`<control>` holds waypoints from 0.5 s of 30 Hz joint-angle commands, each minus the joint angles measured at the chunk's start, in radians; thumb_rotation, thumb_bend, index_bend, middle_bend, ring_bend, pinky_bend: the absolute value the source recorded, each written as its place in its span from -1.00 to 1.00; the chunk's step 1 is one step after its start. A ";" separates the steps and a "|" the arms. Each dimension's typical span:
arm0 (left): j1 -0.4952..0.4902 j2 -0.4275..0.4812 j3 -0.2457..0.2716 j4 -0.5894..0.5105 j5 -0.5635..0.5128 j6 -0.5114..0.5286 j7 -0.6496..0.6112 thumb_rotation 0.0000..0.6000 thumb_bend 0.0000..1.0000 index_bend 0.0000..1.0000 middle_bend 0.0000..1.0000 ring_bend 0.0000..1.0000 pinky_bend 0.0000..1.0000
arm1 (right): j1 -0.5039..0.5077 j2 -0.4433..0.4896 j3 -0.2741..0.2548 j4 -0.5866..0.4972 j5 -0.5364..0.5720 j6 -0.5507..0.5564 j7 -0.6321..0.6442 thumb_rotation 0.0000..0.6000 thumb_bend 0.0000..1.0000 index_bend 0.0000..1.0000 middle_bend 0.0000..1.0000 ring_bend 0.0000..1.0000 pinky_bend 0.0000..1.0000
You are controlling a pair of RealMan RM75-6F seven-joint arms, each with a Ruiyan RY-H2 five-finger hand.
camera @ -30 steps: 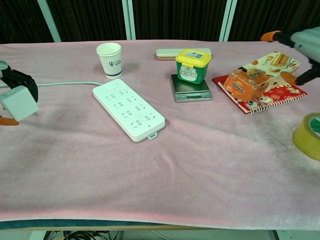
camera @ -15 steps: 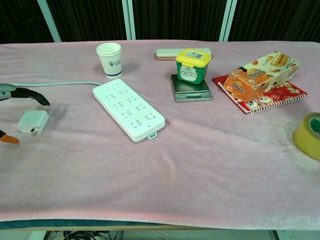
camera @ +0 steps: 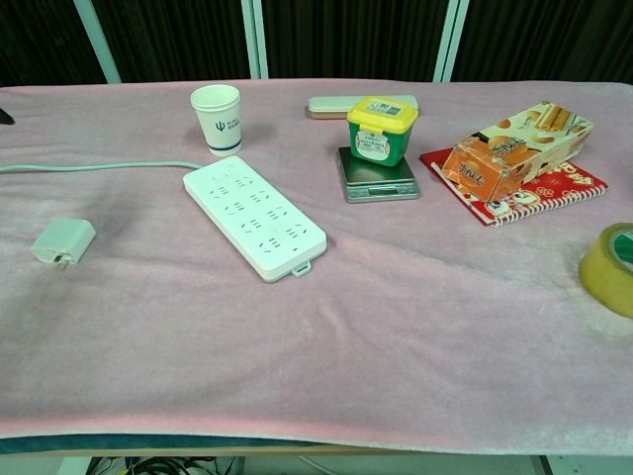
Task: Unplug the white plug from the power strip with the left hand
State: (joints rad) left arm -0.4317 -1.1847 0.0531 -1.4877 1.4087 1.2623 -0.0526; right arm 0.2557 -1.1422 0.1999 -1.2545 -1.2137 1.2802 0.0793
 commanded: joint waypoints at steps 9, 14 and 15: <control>0.275 0.071 0.052 -0.212 0.026 0.364 0.138 1.00 -0.85 -0.69 -0.72 -1.00 -1.00 | -0.180 -0.007 -0.152 -0.088 -0.224 0.258 0.040 1.00 -0.47 -1.00 -0.93 -0.91 -0.95; 0.329 0.063 0.071 -0.214 0.071 0.423 0.147 1.00 -0.85 -0.69 -0.73 -1.00 -1.00 | -0.195 -0.063 -0.213 -0.154 -0.322 0.284 -0.034 1.00 -0.47 -1.00 -0.93 -0.91 -0.95; 0.337 0.061 0.072 -0.210 0.073 0.426 0.143 1.00 -0.85 -0.69 -0.74 -1.00 -1.00 | -0.191 -0.070 -0.221 -0.160 -0.336 0.276 -0.052 1.00 -0.47 -1.00 -0.93 -0.91 -0.95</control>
State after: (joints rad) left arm -0.1023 -1.1212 0.1206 -1.6984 1.4765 1.6825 0.0914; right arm 0.0685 -1.1909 0.0017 -1.3929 -1.5211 1.5569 0.0567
